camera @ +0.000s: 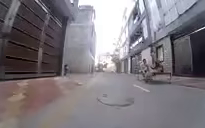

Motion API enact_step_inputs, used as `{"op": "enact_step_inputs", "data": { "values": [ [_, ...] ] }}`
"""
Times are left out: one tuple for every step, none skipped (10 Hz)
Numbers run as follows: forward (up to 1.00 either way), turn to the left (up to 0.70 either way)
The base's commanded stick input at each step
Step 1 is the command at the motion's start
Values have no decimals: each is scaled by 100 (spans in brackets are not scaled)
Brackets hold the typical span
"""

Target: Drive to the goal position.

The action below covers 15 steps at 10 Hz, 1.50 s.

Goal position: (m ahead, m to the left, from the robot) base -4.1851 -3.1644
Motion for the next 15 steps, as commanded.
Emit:
{"op": "enact_step_inputs", "data": {
  "values": [
    [85,0],
    [85,0],
    [85,0],
    [85,0],
    [85,0],
    [85,0],
    [85,0],
    [85,-3],
    [85,-15],
    [85,-27],
    [85,-34],
    [85,-34],
    [85,-34],
    [85,-34],
    [85,-34]
  ]
}}
